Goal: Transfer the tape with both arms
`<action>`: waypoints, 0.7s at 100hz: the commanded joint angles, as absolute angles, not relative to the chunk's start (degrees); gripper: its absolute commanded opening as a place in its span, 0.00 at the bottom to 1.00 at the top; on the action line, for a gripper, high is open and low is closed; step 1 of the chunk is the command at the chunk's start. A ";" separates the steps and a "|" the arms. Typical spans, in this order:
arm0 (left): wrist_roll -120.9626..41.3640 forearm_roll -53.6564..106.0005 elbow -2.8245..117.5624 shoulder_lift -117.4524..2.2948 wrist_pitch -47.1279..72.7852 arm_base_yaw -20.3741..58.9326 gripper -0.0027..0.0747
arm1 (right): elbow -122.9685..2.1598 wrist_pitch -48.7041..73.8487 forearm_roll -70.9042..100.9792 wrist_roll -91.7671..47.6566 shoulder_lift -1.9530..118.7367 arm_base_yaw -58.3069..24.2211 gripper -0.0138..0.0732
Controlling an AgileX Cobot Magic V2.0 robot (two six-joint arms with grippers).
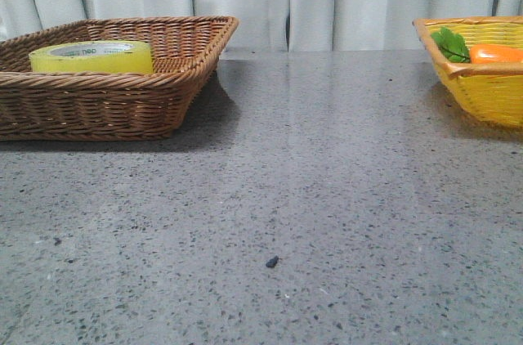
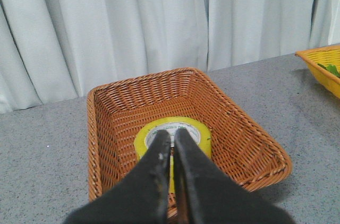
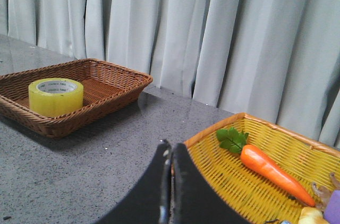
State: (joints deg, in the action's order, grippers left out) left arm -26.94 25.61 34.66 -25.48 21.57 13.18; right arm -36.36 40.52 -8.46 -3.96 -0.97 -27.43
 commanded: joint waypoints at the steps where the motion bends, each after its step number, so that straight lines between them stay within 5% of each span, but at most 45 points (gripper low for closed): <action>1: -26.75 26.33 36.02 -25.78 17.84 13.58 0.01 | -37.34 35.60 -9.53 -4.11 -1.14 -27.18 0.08; 35: -26.56 18.24 32.73 -22.32 15.94 13.48 0.01 | -37.34 35.60 -9.53 -4.11 -1.14 -27.18 0.08; 55: -17.85 13.09 13.82 -11.44 0.00 13.48 0.01 | -37.34 35.60 -9.53 -4.11 -1.14 -27.18 0.08; 70: -10.61 10.67 4.06 -3.62 0.78 13.48 0.01 | -37.34 35.60 -9.53 -4.11 -1.14 -27.18 0.08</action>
State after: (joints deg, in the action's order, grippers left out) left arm -15.02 12.07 6.57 -6.37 5.70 13.18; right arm -36.36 40.38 -8.46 -3.96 -0.97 -27.43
